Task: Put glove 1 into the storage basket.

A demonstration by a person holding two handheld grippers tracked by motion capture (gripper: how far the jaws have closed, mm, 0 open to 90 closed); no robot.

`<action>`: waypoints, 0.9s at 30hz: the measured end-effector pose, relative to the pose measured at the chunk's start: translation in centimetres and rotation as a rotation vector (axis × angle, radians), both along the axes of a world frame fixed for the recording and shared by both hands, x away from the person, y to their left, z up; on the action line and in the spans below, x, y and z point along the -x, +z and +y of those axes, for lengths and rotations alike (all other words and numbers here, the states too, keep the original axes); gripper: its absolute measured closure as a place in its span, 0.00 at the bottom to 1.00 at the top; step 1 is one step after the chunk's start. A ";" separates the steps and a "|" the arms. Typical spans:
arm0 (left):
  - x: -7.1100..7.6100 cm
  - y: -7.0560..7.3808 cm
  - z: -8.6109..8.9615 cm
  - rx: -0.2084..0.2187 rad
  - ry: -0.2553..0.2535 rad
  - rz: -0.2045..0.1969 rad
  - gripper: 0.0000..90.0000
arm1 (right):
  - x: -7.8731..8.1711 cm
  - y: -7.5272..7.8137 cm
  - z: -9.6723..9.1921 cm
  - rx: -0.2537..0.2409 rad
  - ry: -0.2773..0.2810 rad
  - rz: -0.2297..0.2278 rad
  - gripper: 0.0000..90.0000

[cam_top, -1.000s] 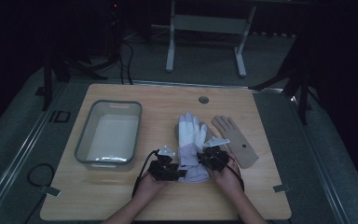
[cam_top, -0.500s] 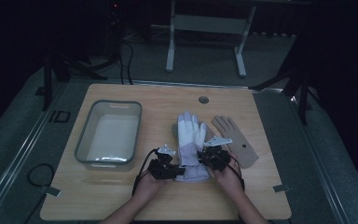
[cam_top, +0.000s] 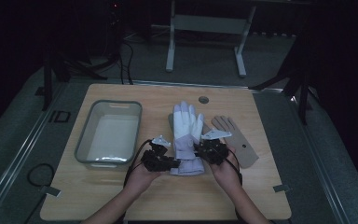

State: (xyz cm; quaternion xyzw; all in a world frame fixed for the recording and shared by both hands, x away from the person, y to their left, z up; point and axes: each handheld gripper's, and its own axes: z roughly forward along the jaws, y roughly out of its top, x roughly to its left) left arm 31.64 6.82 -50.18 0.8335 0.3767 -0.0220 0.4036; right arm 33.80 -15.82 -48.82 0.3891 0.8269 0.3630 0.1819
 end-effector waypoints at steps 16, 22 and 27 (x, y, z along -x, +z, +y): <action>-0.8 4.0 4.6 -0.027 0.005 -0.051 0.86 | -1.1 3.9 4.3 -0.026 0.038 -0.051 0.91; -1.0 5.5 6.8 -0.032 0.015 -0.059 0.86 | -1.7 5.3 6.2 -0.042 0.067 -0.058 0.91; -1.0 6.4 8.5 -0.039 0.025 -0.063 0.86 | -2.0 6.1 7.7 -0.042 0.084 -0.066 0.91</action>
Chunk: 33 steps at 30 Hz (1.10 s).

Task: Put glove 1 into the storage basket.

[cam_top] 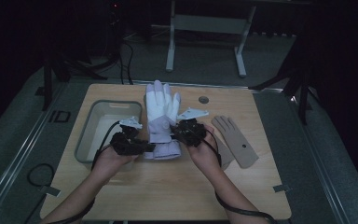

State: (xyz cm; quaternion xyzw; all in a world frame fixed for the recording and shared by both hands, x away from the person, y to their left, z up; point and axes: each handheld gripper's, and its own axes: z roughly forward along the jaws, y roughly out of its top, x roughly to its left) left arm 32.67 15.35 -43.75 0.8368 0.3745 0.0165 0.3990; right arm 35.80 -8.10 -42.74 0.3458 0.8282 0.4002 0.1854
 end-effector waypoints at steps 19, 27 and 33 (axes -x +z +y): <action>0.4 2.2 7.9 -0.052 0.055 0.007 0.86 | -0.9 2.0 8.4 -0.008 0.104 -0.024 0.91; 0.4 2.4 10.9 -0.077 0.089 0.008 0.86 | -1.4 2.2 11.7 -0.016 0.132 -0.031 0.91; -0.1 1.6 12.1 -0.103 0.109 0.015 0.86 | -1.9 1.4 13.3 -0.023 0.132 -0.028 0.91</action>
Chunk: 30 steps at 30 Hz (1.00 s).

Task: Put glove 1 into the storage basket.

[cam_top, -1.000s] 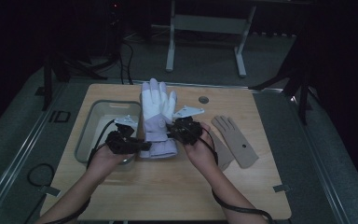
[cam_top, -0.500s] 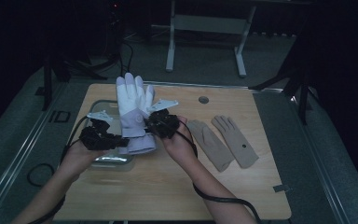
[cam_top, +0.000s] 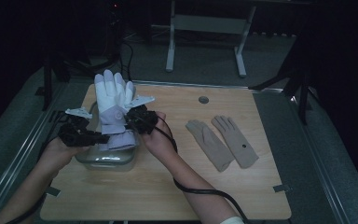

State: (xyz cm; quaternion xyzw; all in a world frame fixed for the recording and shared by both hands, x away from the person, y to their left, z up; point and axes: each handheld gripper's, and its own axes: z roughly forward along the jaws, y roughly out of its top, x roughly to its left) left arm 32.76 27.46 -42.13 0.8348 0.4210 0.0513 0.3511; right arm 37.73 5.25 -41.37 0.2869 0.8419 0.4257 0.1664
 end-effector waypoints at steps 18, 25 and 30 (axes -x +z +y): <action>-0.9 -5.4 1.8 -0.040 0.048 0.144 0.86 | -1.6 -6.3 3.2 0.053 -0.006 0.167 0.91; -0.8 -6.3 1.2 -0.057 0.044 0.172 0.85 | -2.1 -7.4 3.1 0.084 -0.006 0.247 0.91; -0.8 -6.7 0.8 -0.099 0.049 0.172 0.79 | -2.5 -8.3 3.2 0.113 -0.011 0.306 0.90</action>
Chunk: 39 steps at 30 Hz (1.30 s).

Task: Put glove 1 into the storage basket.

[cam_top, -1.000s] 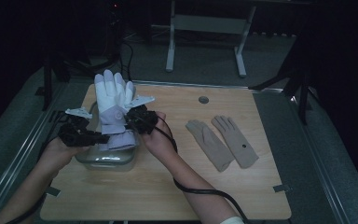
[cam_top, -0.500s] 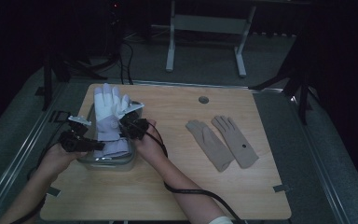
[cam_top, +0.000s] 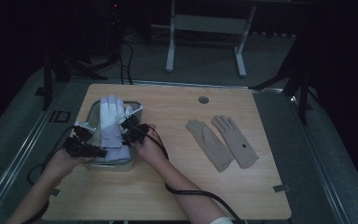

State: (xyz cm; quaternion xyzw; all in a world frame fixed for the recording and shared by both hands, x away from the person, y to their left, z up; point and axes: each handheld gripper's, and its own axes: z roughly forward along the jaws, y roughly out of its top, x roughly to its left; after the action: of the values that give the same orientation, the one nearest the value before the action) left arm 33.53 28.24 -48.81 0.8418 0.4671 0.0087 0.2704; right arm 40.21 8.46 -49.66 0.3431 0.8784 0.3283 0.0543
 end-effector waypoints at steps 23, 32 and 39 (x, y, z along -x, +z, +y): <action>1.3 2.1 -0.4 -0.011 0.110 -0.174 0.49 | -0.2 3.7 -3.1 -0.062 0.070 -0.089 0.15; 2.4 4.0 -3.0 0.072 0.084 -0.279 0.50 | 0.4 5.0 -5.8 -0.089 0.087 -0.130 0.16; 3.1 4.8 -5.7 0.131 0.039 -0.341 0.51 | 0.9 5.9 -8.5 -0.071 0.094 -0.179 0.16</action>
State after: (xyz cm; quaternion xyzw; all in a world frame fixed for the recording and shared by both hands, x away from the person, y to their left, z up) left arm 30.48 22.57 -44.02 0.7995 0.4301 0.1261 0.3998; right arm 39.32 0.01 -43.80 0.2724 0.8729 0.3908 0.1051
